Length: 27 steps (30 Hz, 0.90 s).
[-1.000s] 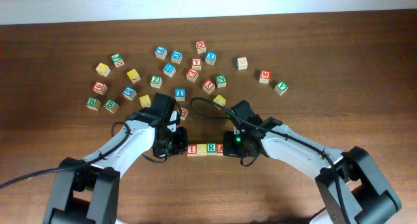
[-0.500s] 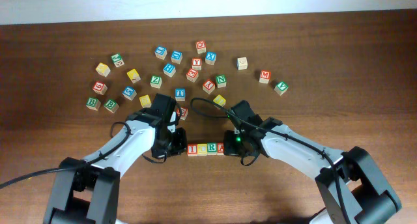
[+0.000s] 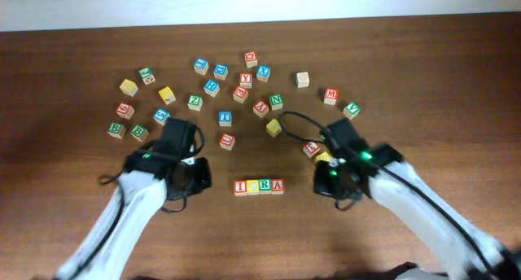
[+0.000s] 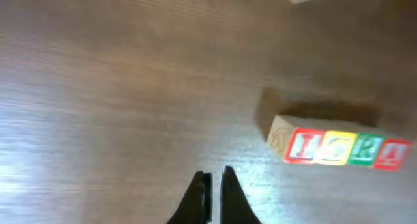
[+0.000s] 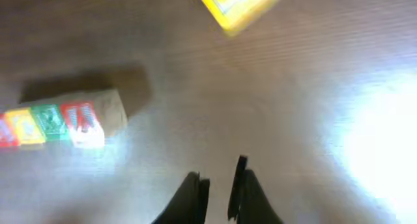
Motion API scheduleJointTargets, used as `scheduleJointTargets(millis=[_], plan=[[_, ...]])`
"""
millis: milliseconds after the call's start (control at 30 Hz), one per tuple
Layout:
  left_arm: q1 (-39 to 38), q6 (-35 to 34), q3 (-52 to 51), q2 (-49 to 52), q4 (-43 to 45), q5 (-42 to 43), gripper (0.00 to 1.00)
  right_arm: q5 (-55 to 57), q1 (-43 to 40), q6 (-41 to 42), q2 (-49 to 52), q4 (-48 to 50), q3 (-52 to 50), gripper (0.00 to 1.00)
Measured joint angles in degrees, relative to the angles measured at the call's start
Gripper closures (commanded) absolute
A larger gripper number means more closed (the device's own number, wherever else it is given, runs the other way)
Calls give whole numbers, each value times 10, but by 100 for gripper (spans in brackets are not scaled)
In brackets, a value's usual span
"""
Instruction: Spell out ICRA
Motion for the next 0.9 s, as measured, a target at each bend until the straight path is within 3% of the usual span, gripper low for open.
scheduleJointTargets(millis=[33,100,333,833,900], plan=[[9,-2,1,-39,-13,-8,1,3,0,1,-58,-28,0,2],[17,-3,5,-97,-23,-19,1,10,9,1,-208,-86,4,2],[16,-5,5,-114,-24,-25,1,35,23,24,-456,-178,5,2],[16,-5,5,-114,-23,-25,1,48,23,25,-466,-178,5,2],[16,-5,5,-114,-23,-25,1,66,-14,2,-477,-110,-8,2]])
